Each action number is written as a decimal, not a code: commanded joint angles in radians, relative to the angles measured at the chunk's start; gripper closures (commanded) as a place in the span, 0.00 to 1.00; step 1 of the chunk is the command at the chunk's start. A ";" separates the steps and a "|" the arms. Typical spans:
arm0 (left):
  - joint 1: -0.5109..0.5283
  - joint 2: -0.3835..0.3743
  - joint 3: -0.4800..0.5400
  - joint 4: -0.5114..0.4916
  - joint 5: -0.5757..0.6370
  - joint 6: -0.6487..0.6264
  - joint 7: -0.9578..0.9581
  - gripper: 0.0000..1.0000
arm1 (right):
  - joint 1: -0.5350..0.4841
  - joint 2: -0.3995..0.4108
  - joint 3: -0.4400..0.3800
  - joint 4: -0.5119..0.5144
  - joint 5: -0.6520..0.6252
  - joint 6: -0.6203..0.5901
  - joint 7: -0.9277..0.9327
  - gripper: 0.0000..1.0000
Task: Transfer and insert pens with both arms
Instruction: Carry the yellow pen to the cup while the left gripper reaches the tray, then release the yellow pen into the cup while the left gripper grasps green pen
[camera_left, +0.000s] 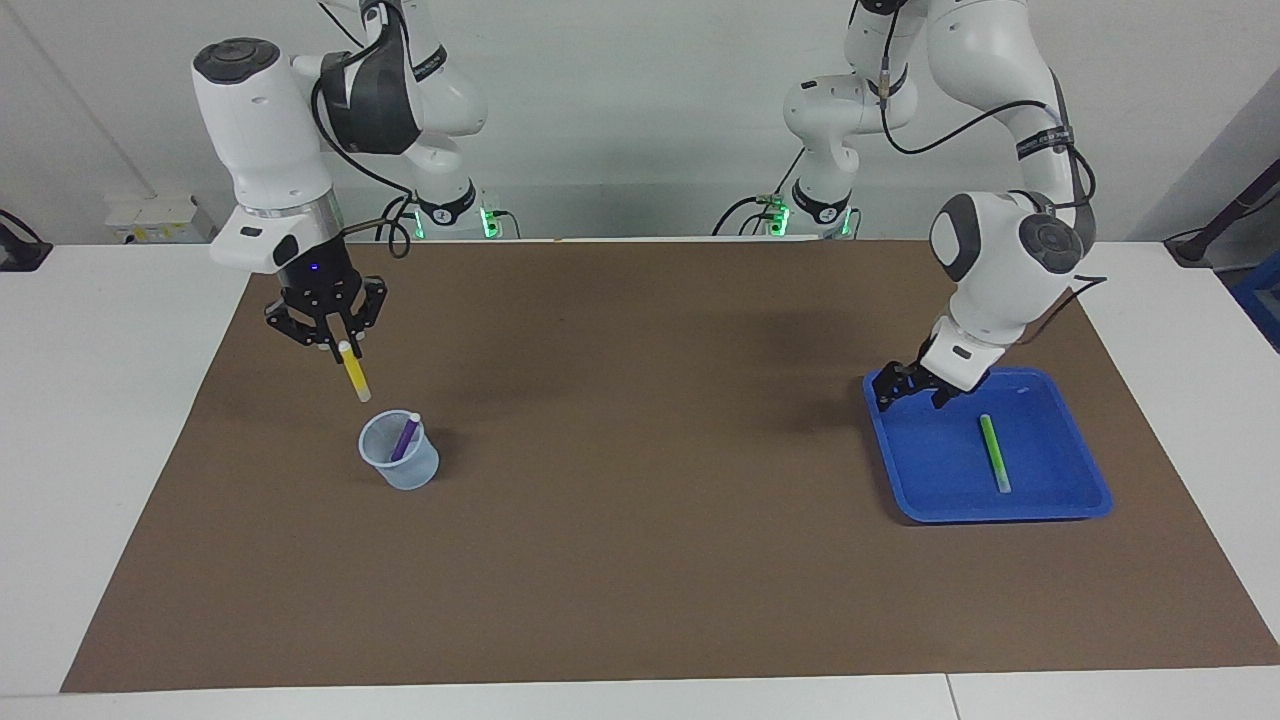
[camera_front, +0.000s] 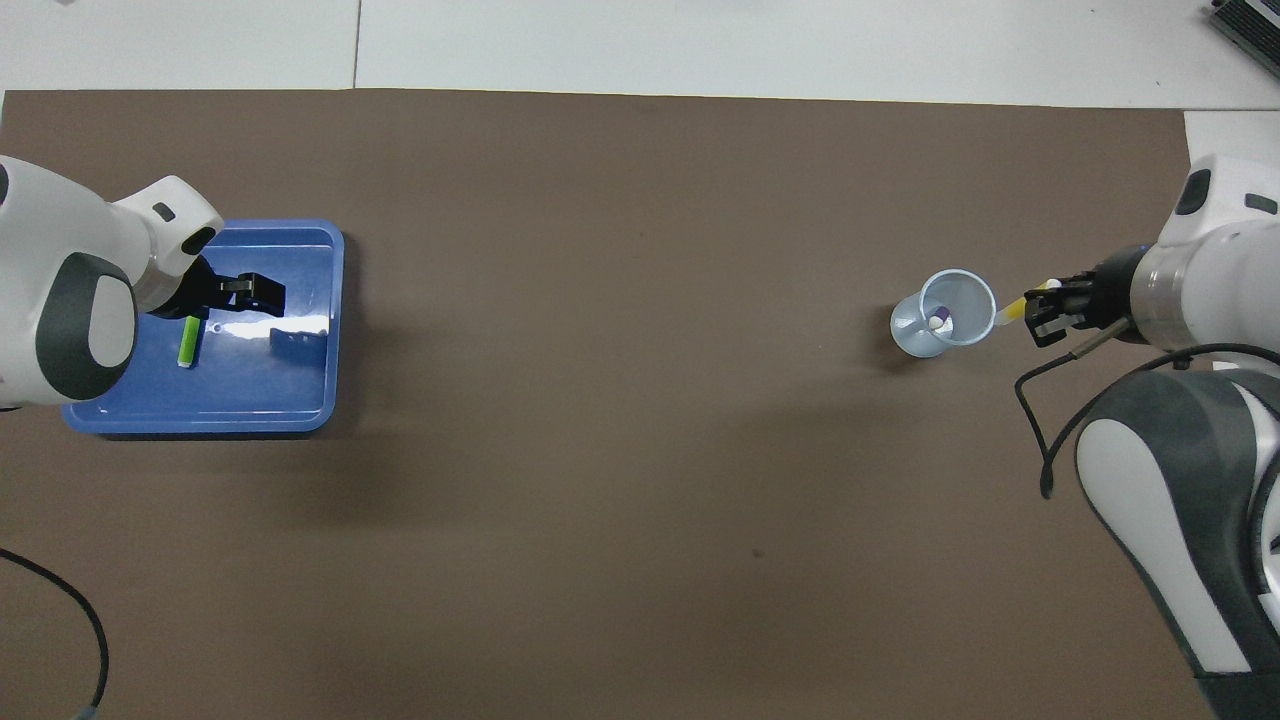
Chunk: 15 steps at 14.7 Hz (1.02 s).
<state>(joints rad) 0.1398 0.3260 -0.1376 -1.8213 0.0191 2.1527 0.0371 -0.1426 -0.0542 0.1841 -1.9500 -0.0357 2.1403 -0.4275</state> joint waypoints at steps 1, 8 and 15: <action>0.004 0.071 -0.010 0.134 0.030 -0.068 0.004 0.07 | -0.012 0.022 0.009 -0.017 -0.003 0.058 -0.002 1.00; 0.087 0.131 -0.010 0.126 0.078 0.049 0.084 0.09 | -0.011 0.073 0.009 -0.018 0.002 0.112 0.018 1.00; 0.113 0.134 -0.010 0.080 0.078 0.111 0.142 0.13 | -0.008 0.103 0.009 -0.040 0.007 0.162 0.019 1.00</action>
<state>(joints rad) 0.2417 0.4548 -0.1389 -1.7153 0.0785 2.2169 0.1649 -0.1395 0.0414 0.1853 -1.9712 -0.0352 2.2606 -0.4221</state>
